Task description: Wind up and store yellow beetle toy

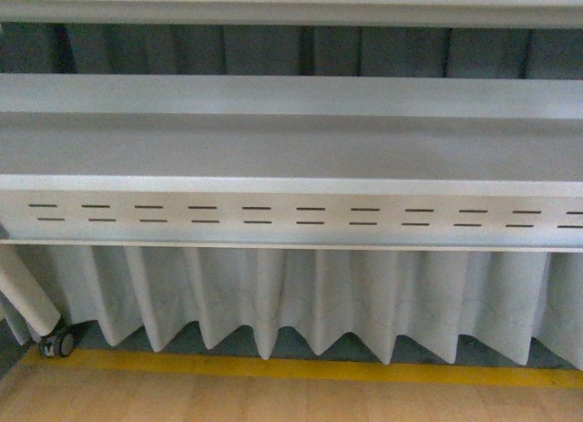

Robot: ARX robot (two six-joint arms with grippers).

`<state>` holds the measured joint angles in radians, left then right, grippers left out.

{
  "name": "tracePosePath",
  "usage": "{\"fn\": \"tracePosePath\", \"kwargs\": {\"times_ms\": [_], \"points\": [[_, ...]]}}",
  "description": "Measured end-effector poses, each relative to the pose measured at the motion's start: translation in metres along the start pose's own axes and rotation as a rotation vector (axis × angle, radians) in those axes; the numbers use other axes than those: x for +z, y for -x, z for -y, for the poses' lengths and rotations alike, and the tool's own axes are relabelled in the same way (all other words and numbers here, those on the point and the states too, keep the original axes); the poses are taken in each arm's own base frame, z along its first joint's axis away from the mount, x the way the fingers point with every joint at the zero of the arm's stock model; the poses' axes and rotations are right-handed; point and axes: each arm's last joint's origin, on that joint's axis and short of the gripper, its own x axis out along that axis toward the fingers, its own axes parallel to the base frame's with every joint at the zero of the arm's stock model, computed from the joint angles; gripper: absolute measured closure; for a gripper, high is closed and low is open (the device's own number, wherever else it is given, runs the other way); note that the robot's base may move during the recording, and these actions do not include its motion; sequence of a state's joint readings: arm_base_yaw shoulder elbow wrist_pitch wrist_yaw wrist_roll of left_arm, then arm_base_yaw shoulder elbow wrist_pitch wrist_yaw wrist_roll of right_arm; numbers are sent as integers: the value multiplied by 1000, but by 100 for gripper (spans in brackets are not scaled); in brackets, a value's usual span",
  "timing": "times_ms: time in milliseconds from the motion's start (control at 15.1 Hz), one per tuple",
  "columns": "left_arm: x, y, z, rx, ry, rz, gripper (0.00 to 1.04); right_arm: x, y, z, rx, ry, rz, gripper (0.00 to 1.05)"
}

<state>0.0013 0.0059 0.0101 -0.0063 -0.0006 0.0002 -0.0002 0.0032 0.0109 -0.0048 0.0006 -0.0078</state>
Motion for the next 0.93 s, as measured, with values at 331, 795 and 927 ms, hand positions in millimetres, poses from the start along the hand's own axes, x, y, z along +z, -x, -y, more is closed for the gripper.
{"fn": "tracePosePath", "kwargs": {"times_ms": [331,795,927], "points": [[0,0,0,0,0,0,7,0,0,0,0,0,0,7],[0,0,0,0,0,0,7,0,0,0,0,0,0,7],[0,0,0,0,0,0,7,0,0,0,0,0,0,7]]}}
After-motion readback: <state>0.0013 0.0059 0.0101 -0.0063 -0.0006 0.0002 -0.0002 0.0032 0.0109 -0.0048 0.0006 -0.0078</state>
